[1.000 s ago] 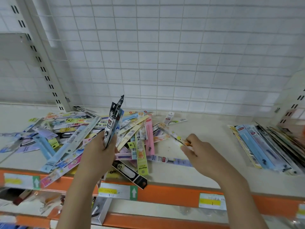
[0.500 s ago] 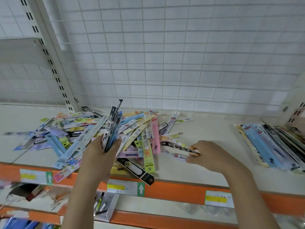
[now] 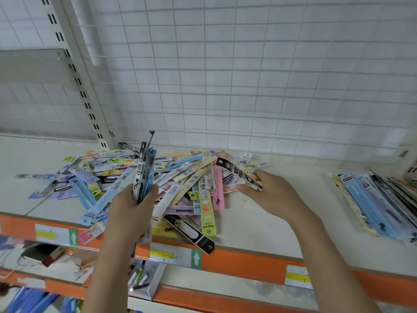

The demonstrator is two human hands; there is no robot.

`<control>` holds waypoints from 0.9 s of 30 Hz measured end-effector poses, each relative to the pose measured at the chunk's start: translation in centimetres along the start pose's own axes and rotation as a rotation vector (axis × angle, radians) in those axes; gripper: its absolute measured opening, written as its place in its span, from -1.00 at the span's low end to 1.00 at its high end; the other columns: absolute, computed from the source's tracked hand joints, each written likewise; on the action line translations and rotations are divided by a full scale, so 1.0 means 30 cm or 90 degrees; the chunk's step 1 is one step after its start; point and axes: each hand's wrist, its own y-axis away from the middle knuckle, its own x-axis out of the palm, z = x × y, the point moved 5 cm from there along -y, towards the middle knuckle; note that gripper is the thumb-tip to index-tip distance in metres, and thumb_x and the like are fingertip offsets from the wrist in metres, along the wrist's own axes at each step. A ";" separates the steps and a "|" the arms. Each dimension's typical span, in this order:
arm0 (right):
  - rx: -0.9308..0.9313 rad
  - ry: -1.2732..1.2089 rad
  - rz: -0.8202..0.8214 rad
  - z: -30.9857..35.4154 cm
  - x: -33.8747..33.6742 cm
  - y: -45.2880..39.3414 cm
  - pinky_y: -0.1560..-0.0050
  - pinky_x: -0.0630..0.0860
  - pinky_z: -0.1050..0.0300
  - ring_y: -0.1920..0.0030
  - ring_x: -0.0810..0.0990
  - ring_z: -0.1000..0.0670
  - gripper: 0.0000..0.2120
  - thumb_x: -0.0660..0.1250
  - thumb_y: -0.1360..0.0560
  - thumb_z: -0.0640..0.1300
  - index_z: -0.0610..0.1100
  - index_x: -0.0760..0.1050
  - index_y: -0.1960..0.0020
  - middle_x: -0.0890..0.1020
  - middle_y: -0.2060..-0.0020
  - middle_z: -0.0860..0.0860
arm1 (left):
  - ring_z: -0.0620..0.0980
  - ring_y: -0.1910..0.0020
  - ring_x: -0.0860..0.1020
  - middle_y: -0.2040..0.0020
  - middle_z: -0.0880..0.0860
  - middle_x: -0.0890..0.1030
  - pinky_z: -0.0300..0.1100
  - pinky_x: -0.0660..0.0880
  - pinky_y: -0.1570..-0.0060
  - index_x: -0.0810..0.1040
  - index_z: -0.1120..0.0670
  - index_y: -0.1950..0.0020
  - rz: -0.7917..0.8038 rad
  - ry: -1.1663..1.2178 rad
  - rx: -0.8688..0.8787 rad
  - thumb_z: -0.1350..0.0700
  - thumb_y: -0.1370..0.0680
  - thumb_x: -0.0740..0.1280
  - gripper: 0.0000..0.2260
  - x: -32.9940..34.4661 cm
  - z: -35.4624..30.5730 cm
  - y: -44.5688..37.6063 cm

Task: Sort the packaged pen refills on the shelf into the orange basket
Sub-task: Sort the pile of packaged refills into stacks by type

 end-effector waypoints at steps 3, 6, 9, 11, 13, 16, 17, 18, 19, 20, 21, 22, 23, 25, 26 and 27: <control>0.008 -0.009 -0.006 0.034 0.012 -0.057 0.32 0.31 0.10 0.26 0.46 -0.08 -0.66 0.20 -0.54 0.06 -0.04 0.27 0.34 0.43 0.42 0.05 | 0.03 0.47 0.26 0.45 0.08 0.29 -0.17 0.18 0.45 0.28 0.14 0.33 -0.018 -0.014 0.009 0.01 -0.57 0.23 -0.66 -0.019 0.008 -0.013; 0.002 -0.046 0.037 0.066 0.038 -0.118 0.22 0.44 0.07 0.22 0.59 -0.13 -0.70 0.13 -0.58 -0.04 -0.03 0.29 0.33 0.52 0.33 -0.03 | 0.01 0.45 0.35 0.42 0.05 0.38 -0.19 0.22 0.45 0.44 0.25 0.14 -0.043 -0.010 0.014 0.01 -0.59 0.20 -0.70 -0.042 0.015 -0.026; 0.012 -0.012 0.045 0.070 0.070 -0.189 0.31 0.38 0.11 0.22 0.54 -0.13 -0.71 0.15 -0.56 -0.06 -0.07 0.30 0.33 0.47 0.36 -0.02 | -0.03 0.45 0.39 0.43 0.01 0.43 -0.21 0.20 0.46 0.47 0.28 0.05 -0.054 -0.012 0.018 0.01 -0.60 0.17 -0.68 -0.061 0.020 -0.042; 0.053 -0.013 0.053 0.059 0.100 -0.227 0.37 0.32 0.14 0.29 0.47 -0.09 -0.70 0.22 -0.51 -0.02 -0.10 0.32 0.36 0.44 0.41 0.00 | -0.02 0.43 0.42 0.39 0.05 0.50 -0.21 0.23 0.45 0.46 0.28 0.03 -0.053 -0.006 0.009 0.01 -0.60 0.16 -0.68 -0.071 0.027 -0.055; 0.087 -0.015 0.077 0.049 0.137 -0.252 0.38 0.32 0.17 0.38 0.45 -0.05 -0.67 0.28 -0.47 0.03 -0.14 0.35 0.37 0.45 0.46 -0.01 | 0.01 0.42 0.43 0.38 0.07 0.51 -0.20 0.25 0.44 0.47 0.28 0.04 -0.057 -0.001 -0.001 0.01 -0.60 0.17 -0.68 -0.080 0.031 -0.065; 0.112 -0.033 0.093 0.043 0.179 -0.269 0.32 0.38 0.17 0.40 0.47 -0.05 -0.67 0.28 -0.46 0.05 -0.15 0.37 0.36 0.51 0.43 -0.05 | 0.02 0.47 0.34 0.46 0.04 0.39 -0.20 0.20 0.47 0.46 0.31 0.10 -0.054 -0.005 -0.004 0.02 -0.59 0.19 -0.67 -0.086 0.028 -0.076; 0.116 -0.044 0.093 0.044 0.185 -0.272 0.31 0.39 0.16 0.39 0.47 -0.06 -0.68 0.29 -0.45 0.04 -0.16 0.37 0.35 0.51 0.42 -0.06 | 0.01 0.49 0.32 0.47 0.03 0.37 -0.20 0.19 0.47 0.45 0.30 0.12 -0.050 -0.006 -0.003 0.03 -0.60 0.19 -0.68 -0.083 0.025 -0.082; 0.122 -0.051 0.091 0.046 0.189 -0.273 0.31 0.38 0.17 0.39 0.47 -0.06 -0.68 0.29 -0.45 0.01 -0.16 0.36 0.36 0.50 0.42 -0.06 | 0.01 0.49 0.31 0.48 0.03 0.36 -0.21 0.19 0.47 0.44 0.29 0.13 -0.044 -0.005 -0.001 0.03 -0.60 0.19 -0.69 -0.078 0.023 -0.087; 0.128 -0.051 0.089 0.046 0.191 -0.274 0.33 0.37 0.18 0.40 0.46 -0.06 -0.68 0.30 -0.45 -0.03 -0.16 0.34 0.38 0.48 0.43 -0.06 | 0.01 0.49 0.30 0.48 0.03 0.35 -0.21 0.19 0.47 0.43 0.28 0.14 -0.038 -0.004 0.001 0.04 -0.60 0.19 -0.69 -0.071 0.020 -0.094; 0.132 -0.051 0.088 0.046 0.192 -0.275 0.35 0.35 0.19 0.42 0.44 -0.05 -0.68 0.31 -0.44 -0.07 -0.16 0.31 0.40 0.45 0.45 -0.04 | 0.01 0.50 0.30 0.48 0.04 0.35 -0.21 0.19 0.47 0.42 0.27 0.16 -0.029 0.000 0.001 0.04 -0.59 0.20 -0.70 -0.061 0.019 -0.102; 0.136 -0.052 0.087 0.046 0.190 -0.274 0.38 0.32 0.20 0.44 0.40 -0.04 -0.68 0.31 -0.44 -0.11 -0.15 0.28 0.42 0.41 0.47 -0.03 | 0.01 0.50 0.30 0.48 0.05 0.35 -0.20 0.19 0.48 0.42 0.26 0.17 -0.019 0.001 0.001 0.05 -0.59 0.20 -0.71 -0.050 0.017 -0.110; 0.138 -0.058 0.083 0.046 0.184 -0.272 0.41 0.28 0.21 0.47 0.36 -0.02 -0.67 0.31 -0.43 -0.14 -0.14 0.25 0.43 0.37 0.49 -0.02 | 0.01 0.49 0.29 0.46 0.06 0.36 -0.20 0.20 0.47 0.41 0.25 0.19 -0.005 0.001 0.002 0.05 -0.59 0.20 -0.72 -0.036 0.014 -0.120; 0.143 -0.065 0.077 0.044 0.174 -0.269 0.43 0.25 0.21 0.48 0.33 -0.01 -0.67 0.30 -0.43 -0.16 -0.14 0.23 0.42 0.35 0.49 -0.01 | 0.02 0.48 0.29 0.44 0.09 0.37 -0.19 0.21 0.46 0.39 0.24 0.21 0.008 -0.002 0.003 0.05 -0.59 0.20 -0.72 -0.022 0.010 -0.129; 0.159 -0.079 0.050 0.030 0.140 -0.255 0.45 0.24 0.21 0.46 0.36 -0.01 -0.73 0.29 -0.43 -0.18 -0.15 0.28 0.38 0.38 0.47 -0.02 | 0.02 0.47 0.28 0.43 0.10 0.35 -0.18 0.20 0.44 0.32 0.18 0.29 0.040 -0.005 0.005 0.05 -0.58 0.21 -0.70 0.015 0.001 -0.142; 0.168 -0.089 0.023 0.021 0.114 -0.243 0.45 0.26 0.22 0.44 0.40 -0.01 -0.78 0.28 -0.43 -0.20 -0.18 0.33 0.35 0.43 0.45 -0.03 | 0.01 0.48 0.27 0.45 0.07 0.32 -0.18 0.19 0.44 0.28 0.14 0.34 0.058 -0.008 0.007 0.05 -0.57 0.22 -0.67 0.035 -0.002 -0.147; 0.172 -0.104 -0.008 0.011 0.086 -0.230 0.44 0.29 0.22 0.43 0.44 -0.02 -0.83 0.27 -0.43 -0.22 -0.20 0.40 0.33 0.48 0.44 -0.04 | 0.01 0.49 0.26 0.48 0.04 0.30 -0.19 0.19 0.43 0.25 0.10 0.38 0.075 -0.016 0.010 0.03 -0.57 0.24 -0.64 0.055 -0.006 -0.151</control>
